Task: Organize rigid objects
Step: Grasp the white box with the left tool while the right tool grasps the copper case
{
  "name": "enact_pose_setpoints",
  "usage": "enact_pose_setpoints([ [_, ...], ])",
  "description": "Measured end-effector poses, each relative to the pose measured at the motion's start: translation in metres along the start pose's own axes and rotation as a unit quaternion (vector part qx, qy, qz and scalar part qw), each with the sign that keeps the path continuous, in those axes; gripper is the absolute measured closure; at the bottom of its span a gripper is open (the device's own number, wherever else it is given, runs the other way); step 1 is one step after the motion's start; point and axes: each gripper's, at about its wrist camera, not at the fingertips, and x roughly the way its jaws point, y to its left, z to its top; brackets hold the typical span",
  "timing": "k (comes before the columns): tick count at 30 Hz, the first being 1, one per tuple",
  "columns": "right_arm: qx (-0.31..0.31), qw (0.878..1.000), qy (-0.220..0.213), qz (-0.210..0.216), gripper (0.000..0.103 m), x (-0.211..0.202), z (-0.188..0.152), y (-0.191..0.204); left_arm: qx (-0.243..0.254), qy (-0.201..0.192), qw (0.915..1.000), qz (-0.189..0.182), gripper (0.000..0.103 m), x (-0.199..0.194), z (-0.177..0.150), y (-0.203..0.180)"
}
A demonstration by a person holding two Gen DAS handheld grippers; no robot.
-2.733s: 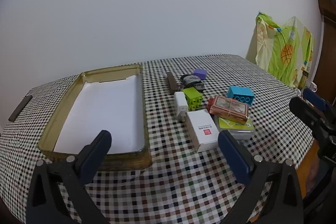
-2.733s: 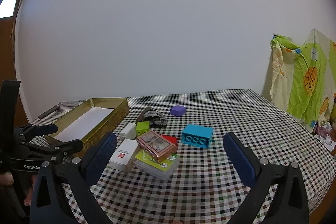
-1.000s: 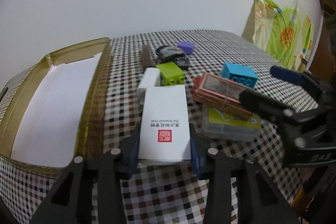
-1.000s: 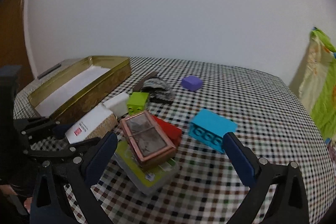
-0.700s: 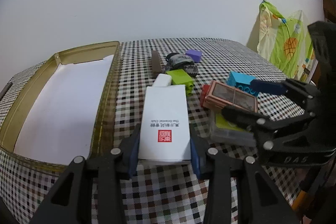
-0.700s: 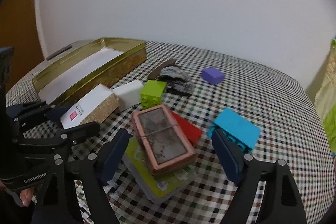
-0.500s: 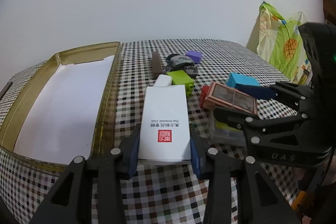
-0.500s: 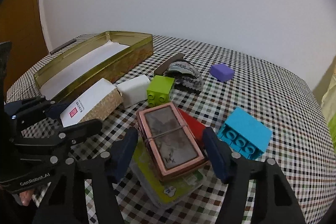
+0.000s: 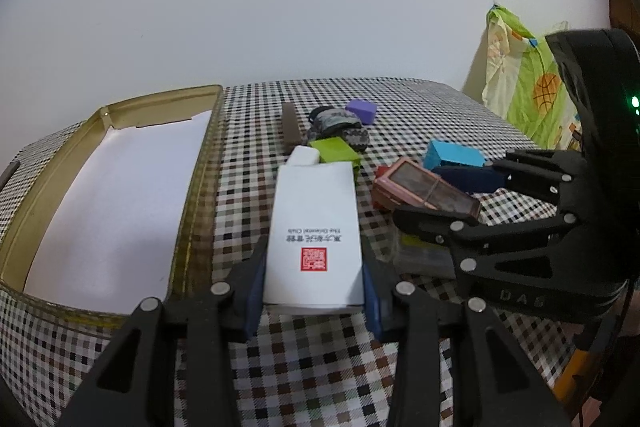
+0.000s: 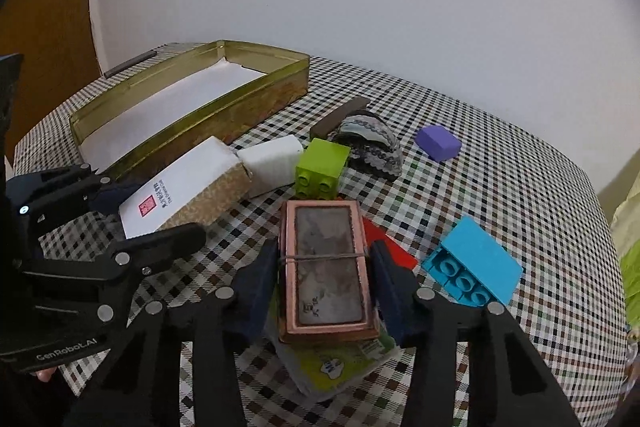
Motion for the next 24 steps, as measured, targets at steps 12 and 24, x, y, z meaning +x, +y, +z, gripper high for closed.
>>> enact_pose_setpoints([
  [12, 0.045, 0.997, -0.059, -0.008, 0.054, -0.020, -0.005, 0.000, -0.020, -0.039, 0.9988, -0.020, 0.064, -0.015, 0.001, 0.007],
  [24, 0.072, 0.990, -0.121, -0.024, 0.054, -0.029, -0.006, 0.002, -0.038, -0.066, 0.9967, -0.028, 0.064, -0.024, 0.003, 0.018],
])
